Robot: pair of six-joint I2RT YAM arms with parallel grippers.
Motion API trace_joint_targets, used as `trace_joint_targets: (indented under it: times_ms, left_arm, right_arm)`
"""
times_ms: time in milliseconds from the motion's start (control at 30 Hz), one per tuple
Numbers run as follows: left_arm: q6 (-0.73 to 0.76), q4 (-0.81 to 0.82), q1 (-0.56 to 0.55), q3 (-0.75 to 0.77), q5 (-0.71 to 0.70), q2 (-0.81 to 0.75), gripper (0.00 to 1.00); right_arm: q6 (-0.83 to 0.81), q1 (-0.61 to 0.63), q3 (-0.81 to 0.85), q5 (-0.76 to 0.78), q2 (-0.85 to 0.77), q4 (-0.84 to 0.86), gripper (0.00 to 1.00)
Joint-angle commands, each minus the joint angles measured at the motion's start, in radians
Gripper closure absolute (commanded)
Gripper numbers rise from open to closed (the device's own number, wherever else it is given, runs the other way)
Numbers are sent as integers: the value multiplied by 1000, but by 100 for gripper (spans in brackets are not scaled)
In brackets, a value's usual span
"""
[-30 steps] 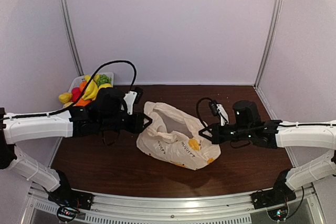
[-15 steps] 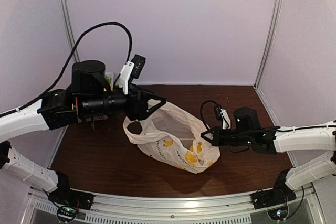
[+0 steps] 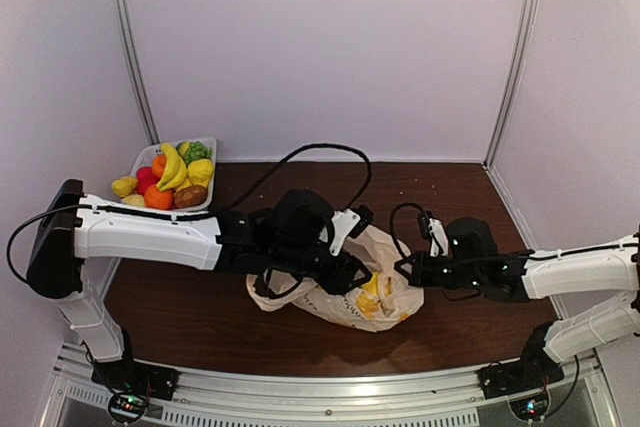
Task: Untie the knot of the plastic bag and take out the fruit
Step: Reach into the gripper of the takeout bag.
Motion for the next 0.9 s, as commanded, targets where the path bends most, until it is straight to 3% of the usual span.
trace_joint_targets:
  times_ms: [0, 167, 467, 667, 867]
  left_arm:
    - [-36, 69, -2, -83, -58, 38, 63]
    - [-77, 175, -11, -251, -98, 26, 69]
    - [-77, 204, -24, -257, -165, 27, 71]
    - [-81, 264, -24, -207, -153, 24, 64]
    - [-138, 375, -24, -160, -154, 47, 49]
  right_arm:
    - [29, 1, -47, 158, -8, -24, 100]
    - [51, 0, -87, 152, 67, 44, 100]
    - [38, 2, -80, 126, 129, 76, 100]
    - [-18, 3, -49, 126, 115, 17, 100]
    - [-20, 11, -52, 114, 135, 35, 100]
